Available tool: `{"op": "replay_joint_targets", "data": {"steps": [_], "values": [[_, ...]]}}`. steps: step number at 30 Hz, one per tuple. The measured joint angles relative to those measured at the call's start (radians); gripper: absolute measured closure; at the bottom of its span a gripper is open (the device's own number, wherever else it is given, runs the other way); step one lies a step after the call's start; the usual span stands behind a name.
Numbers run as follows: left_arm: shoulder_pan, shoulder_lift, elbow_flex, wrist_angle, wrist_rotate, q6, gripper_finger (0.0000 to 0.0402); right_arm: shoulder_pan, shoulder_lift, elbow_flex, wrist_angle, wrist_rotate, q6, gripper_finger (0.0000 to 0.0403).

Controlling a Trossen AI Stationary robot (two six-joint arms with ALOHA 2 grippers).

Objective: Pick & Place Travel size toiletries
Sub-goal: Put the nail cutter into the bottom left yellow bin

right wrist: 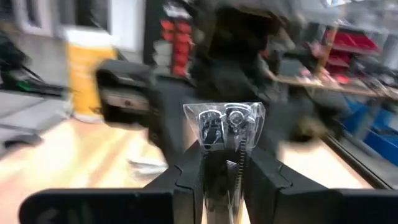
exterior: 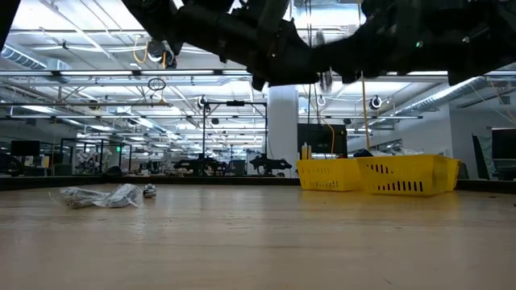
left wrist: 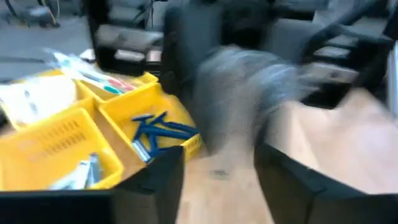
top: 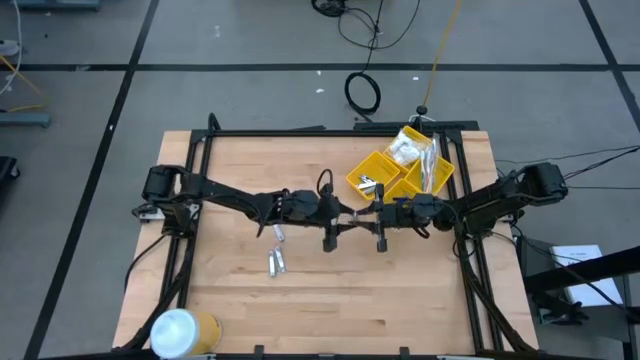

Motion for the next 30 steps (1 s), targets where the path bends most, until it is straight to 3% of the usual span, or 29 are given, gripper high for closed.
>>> {"op": "replay_joint_targets", "data": {"steps": [3, 8, 15, 20, 30], "values": [[-0.008, -0.035, 0.001, -0.065, -0.093, 0.072, 0.0169, -0.046, -0.005, 0.0, -0.05, 0.015, 0.002, 0.0337], [-0.013, -0.098, 0.005, -0.249, -0.287, 0.059, 0.0126, -0.156, -0.051, -0.002, -0.181, 0.111, -0.002, 0.0337], [-0.011, -0.106, 0.003, -0.558, -0.315, -0.119, 0.0104, -0.387, -0.07, -0.002, -0.402, 0.139, 0.043, 0.0337], [0.002, -0.089, 0.001, -0.701, -0.315, -0.266, 0.0112, -0.476, -0.062, -0.002, -0.433, 0.114, 0.066, 0.0331], [0.002, -0.084, 0.002, -0.709, -0.315, -0.298, 0.0121, -0.499, -0.062, -0.002, -0.43, 0.115, 0.164, 0.0116]]}}
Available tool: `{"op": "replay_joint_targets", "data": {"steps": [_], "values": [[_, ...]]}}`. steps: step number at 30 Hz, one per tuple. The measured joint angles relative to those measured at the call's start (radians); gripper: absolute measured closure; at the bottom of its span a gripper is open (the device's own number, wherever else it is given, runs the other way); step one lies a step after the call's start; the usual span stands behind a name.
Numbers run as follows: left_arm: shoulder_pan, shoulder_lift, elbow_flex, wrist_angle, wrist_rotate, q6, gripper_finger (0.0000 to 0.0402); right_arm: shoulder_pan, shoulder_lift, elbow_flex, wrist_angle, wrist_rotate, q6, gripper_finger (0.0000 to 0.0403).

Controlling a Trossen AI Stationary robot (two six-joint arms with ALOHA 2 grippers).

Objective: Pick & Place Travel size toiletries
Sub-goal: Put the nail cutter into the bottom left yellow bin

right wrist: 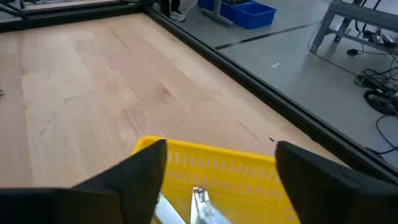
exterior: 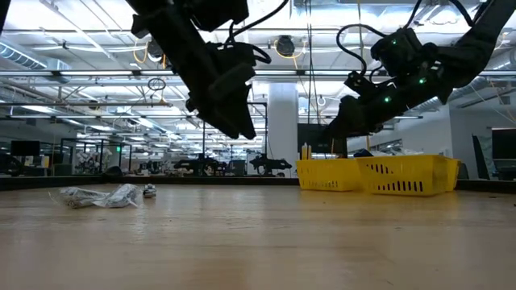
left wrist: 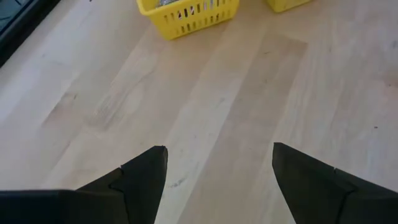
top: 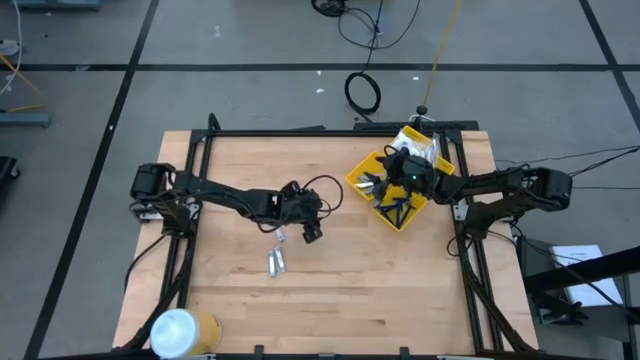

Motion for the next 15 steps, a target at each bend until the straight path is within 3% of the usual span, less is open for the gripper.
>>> {"op": "replay_joint_targets", "data": {"steps": [3, 6, 10, 15], "values": [[-0.002, 0.0, 0.0, -0.029, 0.015, -0.04, 0.012, 0.007, -0.003, 0.0, 0.001, -0.002, 0.02, 0.0083], [-0.003, 0.0, 0.0, -0.135, 0.058, -0.205, 0.0125, 0.028, -0.024, 0.0, 0.003, -0.002, 0.036, 0.0069], [-0.002, 0.0, 0.0, -0.348, 0.088, -0.458, 0.0137, 0.073, -0.074, 0.0, 0.01, -0.002, 0.03, 0.0069], [-0.039, 0.0, 0.0, -0.502, 0.067, -0.729, 0.0154, 0.142, -0.13, 0.0, 0.038, -0.002, -0.005, 0.0078]]}}
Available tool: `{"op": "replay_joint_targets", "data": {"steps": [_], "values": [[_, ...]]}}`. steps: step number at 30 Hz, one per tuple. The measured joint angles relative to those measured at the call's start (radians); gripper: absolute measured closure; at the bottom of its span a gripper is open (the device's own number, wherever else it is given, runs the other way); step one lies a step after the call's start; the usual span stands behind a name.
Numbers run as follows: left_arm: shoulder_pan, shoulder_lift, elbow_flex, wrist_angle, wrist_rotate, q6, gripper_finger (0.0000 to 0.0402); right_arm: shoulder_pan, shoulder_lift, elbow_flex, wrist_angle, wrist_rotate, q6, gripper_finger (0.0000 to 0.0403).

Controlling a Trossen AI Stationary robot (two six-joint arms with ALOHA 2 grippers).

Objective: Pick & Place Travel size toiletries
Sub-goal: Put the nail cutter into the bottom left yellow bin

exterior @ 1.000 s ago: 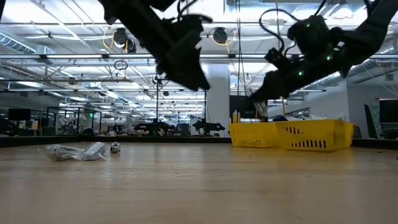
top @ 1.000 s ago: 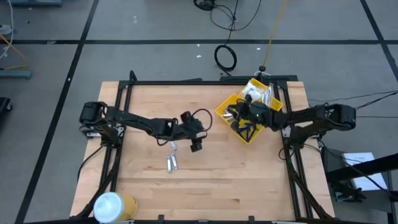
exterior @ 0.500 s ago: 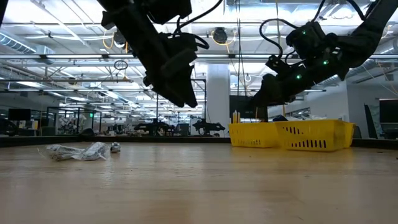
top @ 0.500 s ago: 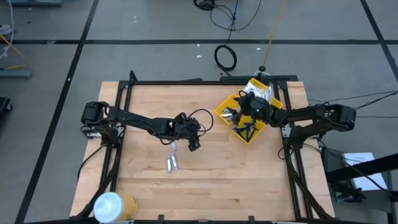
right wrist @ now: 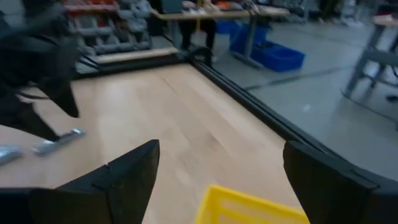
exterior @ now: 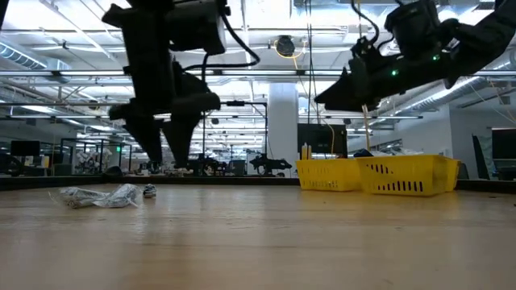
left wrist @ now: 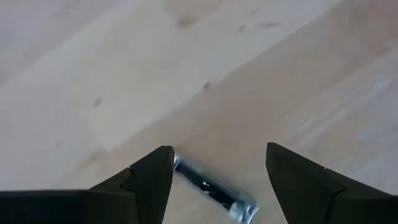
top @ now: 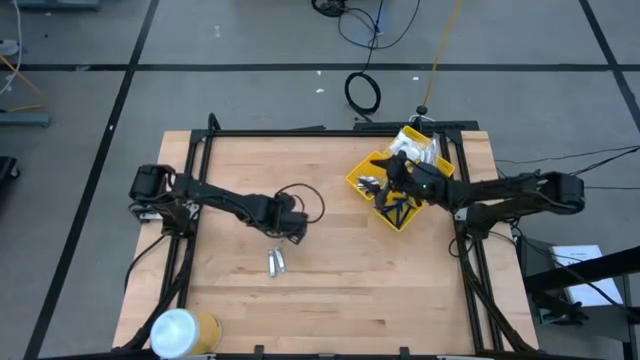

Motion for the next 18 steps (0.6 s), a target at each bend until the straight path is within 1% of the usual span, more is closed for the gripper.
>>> {"op": "replay_joint_targets", "data": {"steps": [4, 7, 10, 13, 18], "values": [[-0.031, 0.0, 0.0, -0.035, -0.008, -0.17, 0.016, 0.043, -0.008, 0.0, 0.024, 0.0, -0.005, 0.008], [-0.053, 0.001, 0.0, -0.033, -0.009, -0.258, 0.016, 0.06, -0.008, 0.0, 0.018, 0.001, -0.006, 0.008], [-0.062, 0.04, 0.0, -0.039, -0.005, -0.29, 0.016, 0.072, -0.008, 0.0, 0.017, 0.002, -0.004, 0.0081], [-0.061, 0.105, 0.0, -0.033, 0.073, -0.307, 0.016, 0.086, -0.008, 0.0, 0.023, 0.003, -0.004, 0.0081], [-0.056, 0.155, 0.005, -0.034, 0.13, -0.326, 0.016, 0.105, -0.008, 0.0, 0.023, 0.003, -0.003, 0.0081]]}}
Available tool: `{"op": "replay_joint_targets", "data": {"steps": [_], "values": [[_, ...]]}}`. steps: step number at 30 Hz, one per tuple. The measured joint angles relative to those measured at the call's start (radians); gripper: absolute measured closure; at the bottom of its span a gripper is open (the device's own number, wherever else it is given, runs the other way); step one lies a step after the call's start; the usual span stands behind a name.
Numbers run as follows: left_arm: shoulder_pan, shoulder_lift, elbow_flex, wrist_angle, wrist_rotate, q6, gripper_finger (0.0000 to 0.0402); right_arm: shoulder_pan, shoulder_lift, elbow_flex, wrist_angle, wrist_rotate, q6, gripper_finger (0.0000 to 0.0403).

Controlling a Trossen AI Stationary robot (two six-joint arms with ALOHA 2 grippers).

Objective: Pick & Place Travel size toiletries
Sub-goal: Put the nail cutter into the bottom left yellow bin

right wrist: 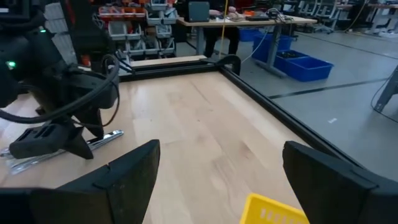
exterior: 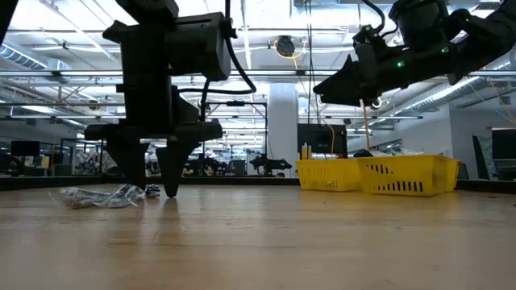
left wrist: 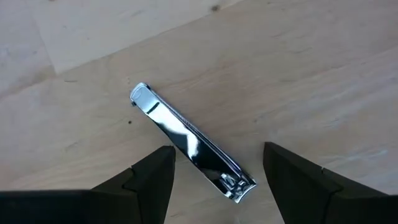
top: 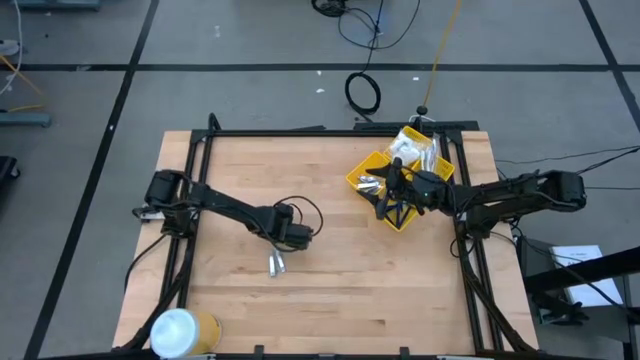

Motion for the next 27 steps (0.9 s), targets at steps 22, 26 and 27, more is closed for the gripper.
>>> {"op": "replay_joint_targets", "data": {"steps": [22, 26, 27], "values": [[-0.005, 0.003, -0.004, 0.015, 0.023, 0.171, 0.0357, 0.033, 0.0, 0.0, -0.006, 0.001, 0.003, 0.0081], [-0.004, 0.005, -0.005, 0.063, -0.029, 0.3, 0.0371, 0.033, 0.0, 0.0, -0.013, 0.001, 0.02, 0.0081], [-0.003, 0.005, -0.005, 0.075, -0.047, 0.343, 0.0371, 0.033, 0.0, 0.0, -0.013, 0.001, 0.019, 0.0081]]}}
